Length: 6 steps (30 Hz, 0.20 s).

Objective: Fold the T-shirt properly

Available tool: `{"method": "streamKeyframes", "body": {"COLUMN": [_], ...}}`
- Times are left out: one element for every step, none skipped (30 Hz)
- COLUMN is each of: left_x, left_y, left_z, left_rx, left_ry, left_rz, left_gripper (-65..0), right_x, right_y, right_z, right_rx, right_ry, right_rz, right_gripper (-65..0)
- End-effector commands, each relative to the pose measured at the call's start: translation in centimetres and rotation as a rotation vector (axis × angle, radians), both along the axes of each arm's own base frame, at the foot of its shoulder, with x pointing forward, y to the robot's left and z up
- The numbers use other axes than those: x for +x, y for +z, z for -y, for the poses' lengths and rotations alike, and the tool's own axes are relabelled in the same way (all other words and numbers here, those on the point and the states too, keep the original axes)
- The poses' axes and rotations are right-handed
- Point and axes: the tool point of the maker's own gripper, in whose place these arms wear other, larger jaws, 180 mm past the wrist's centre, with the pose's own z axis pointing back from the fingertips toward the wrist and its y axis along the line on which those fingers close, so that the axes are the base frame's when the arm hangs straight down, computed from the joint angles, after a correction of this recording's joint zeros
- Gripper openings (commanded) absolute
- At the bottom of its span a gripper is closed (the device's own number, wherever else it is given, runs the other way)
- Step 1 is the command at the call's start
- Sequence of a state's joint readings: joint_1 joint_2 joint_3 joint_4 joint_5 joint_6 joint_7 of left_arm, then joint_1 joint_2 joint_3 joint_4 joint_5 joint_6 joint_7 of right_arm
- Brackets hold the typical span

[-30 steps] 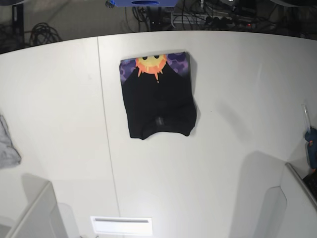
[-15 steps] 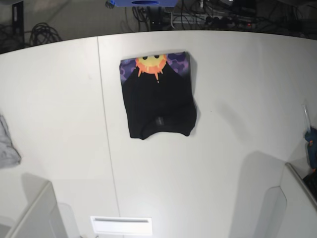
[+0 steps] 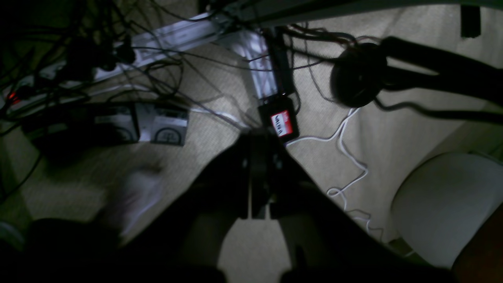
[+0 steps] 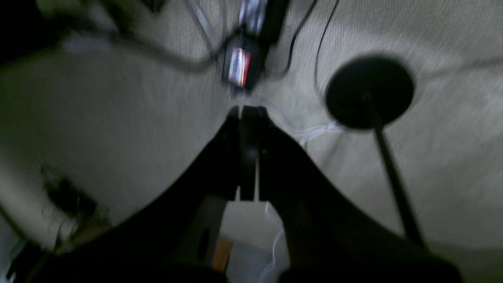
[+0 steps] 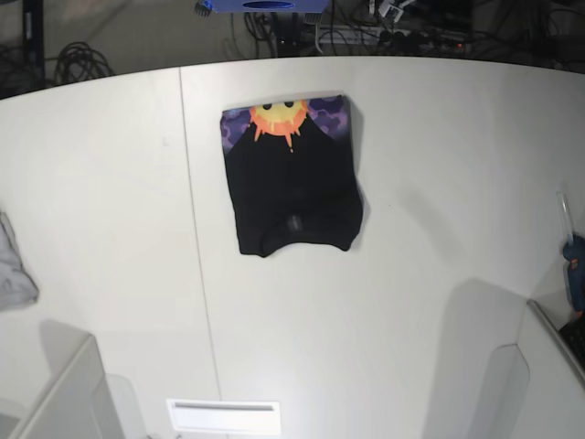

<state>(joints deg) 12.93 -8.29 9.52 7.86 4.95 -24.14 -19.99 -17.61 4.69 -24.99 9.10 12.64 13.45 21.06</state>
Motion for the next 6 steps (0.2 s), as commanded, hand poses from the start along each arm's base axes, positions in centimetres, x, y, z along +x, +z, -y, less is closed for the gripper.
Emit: {"method": "streamKeyframes", "body": {"left_x": [-0.8, -0.7, -0.4, 0.0, 0.7, 1.1], "left_y": [0.2, 0.2, 0.2, 0.2, 0.3, 0.3], "left_z": [0.0, 0.1, 0.2, 0.4, 0.6, 0.7], "left_rx": [-0.007, -0.008, -0.012, -0.017, -0.023, -0.026], "left_ry": [0.001, 0.001, -0.004, -0.007, -0.011, -0.013], "left_rz": [-0.014, -0.01, 0.0, 0.014, 0.035, 0.046], "left_gripper": [-65.0, -65.0, -65.0, -65.0, -65.0, -65.0], "right_x": [-0.2, 0.2, 0.3, 0.3, 0.3, 0.3], "right_y": [0.1, 0.1, 0.1, 0.1, 0.2, 0.2], "right_z": [0.0, -0.1, -0.1, -0.1, -0.2, -0.1], "right_rx": [0.005, 0.009, 0.01, 0.01, 0.012, 0.011], "right_ry": [-0.007, -0.011, -0.012, -0.012, -0.011, -0.011], "right_rz": [0.011, 0.026, 0.03, 0.03, 0.033, 0.033], "right_gripper": [-65.0, -65.0, -65.0, -65.0, -65.0, -65.0]}}
